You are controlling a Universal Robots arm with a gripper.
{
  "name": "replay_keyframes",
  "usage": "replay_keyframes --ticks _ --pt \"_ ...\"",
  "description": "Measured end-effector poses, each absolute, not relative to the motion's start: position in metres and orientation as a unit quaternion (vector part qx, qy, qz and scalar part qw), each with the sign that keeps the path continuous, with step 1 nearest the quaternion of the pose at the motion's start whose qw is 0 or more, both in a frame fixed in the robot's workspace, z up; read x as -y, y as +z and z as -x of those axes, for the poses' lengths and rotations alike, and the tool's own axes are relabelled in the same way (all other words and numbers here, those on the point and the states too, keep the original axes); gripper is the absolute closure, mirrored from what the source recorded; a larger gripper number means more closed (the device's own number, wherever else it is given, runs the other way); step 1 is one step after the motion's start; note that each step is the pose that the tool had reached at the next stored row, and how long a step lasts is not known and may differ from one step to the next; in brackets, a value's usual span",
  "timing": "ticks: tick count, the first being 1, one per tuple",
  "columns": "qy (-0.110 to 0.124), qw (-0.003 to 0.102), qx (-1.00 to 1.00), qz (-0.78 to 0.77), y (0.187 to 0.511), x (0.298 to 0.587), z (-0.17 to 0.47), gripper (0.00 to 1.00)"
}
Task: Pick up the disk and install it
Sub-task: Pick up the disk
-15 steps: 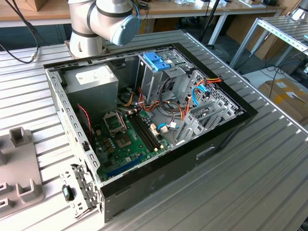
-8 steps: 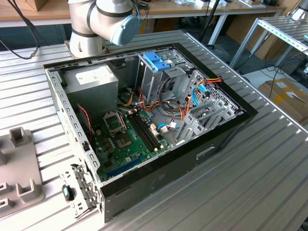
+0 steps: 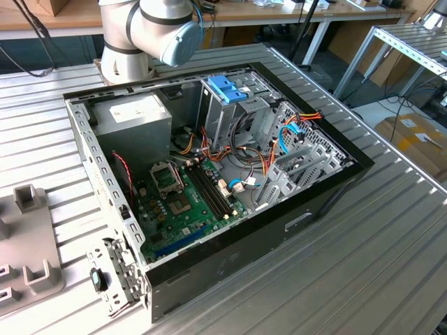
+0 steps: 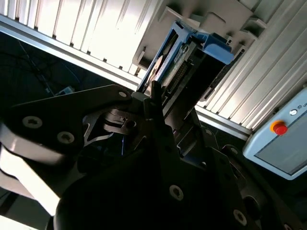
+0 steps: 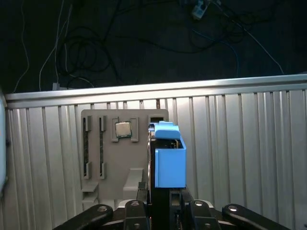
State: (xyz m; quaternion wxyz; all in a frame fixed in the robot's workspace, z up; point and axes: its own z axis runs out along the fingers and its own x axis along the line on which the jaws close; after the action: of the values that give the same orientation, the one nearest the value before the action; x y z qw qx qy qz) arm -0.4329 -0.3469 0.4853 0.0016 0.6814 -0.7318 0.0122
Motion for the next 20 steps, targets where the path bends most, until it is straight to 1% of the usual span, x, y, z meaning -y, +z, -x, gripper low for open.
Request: replay_keyframes --ticks 4,7,12,20 --pt "0.012 0.002 0.732 -0.681 0.497 0.347 0.433 0.65" --pt "0.012 0.002 0.732 -0.681 0.521 0.347 0.433 0.65" --pt "0.012 0.002 0.732 -0.681 0.539 0.347 0.433 0.65" --pt "0.012 0.002 0.732 -0.681 0.544 0.347 0.433 0.65"
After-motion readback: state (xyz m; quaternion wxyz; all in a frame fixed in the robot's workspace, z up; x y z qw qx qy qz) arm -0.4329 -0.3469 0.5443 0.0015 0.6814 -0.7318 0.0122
